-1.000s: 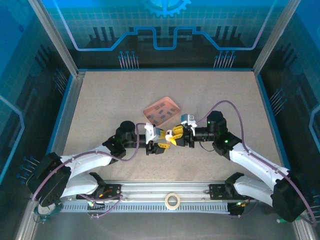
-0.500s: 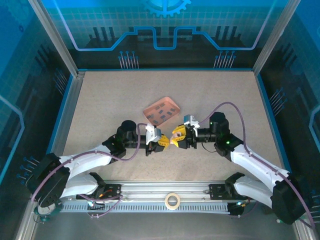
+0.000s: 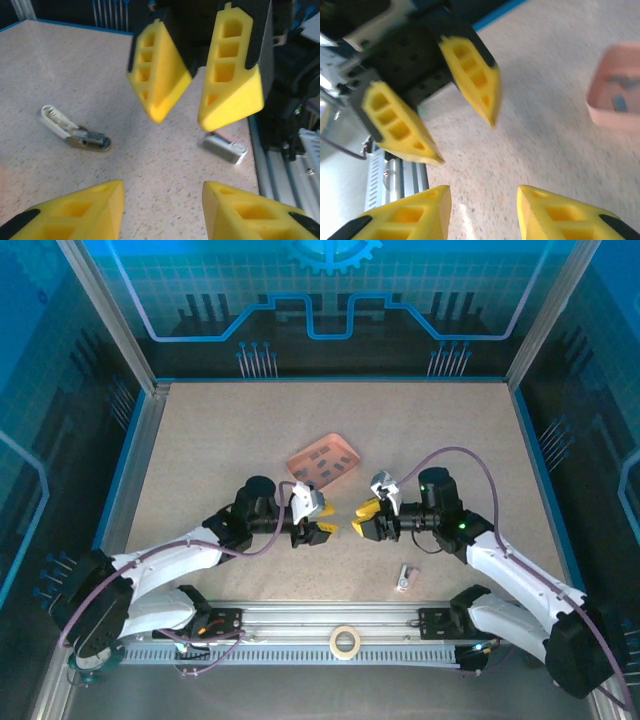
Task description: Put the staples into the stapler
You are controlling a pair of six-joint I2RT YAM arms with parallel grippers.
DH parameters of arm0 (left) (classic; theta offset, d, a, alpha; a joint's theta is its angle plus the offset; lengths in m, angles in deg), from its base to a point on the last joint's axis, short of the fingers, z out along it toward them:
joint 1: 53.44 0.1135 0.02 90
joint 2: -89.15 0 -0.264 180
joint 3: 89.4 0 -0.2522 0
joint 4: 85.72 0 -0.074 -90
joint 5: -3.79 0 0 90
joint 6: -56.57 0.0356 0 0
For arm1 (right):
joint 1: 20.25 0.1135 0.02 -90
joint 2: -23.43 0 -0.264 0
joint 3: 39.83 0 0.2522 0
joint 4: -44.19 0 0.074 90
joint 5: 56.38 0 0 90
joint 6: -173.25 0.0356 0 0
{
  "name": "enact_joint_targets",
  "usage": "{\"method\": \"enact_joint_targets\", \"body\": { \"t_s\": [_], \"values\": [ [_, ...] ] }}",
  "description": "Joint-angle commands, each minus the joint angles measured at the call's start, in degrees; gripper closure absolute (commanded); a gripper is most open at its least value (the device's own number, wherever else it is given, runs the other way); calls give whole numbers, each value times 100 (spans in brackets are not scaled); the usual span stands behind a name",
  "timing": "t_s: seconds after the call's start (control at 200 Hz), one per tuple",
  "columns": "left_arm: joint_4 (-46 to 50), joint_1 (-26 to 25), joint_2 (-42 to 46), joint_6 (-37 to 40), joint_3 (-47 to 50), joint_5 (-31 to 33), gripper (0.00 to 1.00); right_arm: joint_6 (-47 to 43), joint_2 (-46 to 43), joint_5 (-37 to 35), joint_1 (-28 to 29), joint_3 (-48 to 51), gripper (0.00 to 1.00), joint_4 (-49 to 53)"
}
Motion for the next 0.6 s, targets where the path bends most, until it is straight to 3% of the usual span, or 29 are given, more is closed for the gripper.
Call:
{"method": "enact_joint_targets", "body": {
  "t_s": [0.0,0.135,0.31,0.41,0.59],
  "values": [
    [438,-72,45,-58,-235,625,51,1084,-285,-1406,-44,-331,59,1628],
    [597,-69,16,-329,-237,1004,50,2470,-290,-2935,-41,-880,54,3891],
    [788,-72,74,-561,-213,1337,49,4034,-223,-3433,85,-1083,44,5992],
    [835,-70,93,-569,-193,1376,49,4574,-257,-3452,383,-954,41,6261],
    [838,-71,66,-552,-211,1378,49,4944,99,-3183,698,-457,37,5503]
  ]
}}
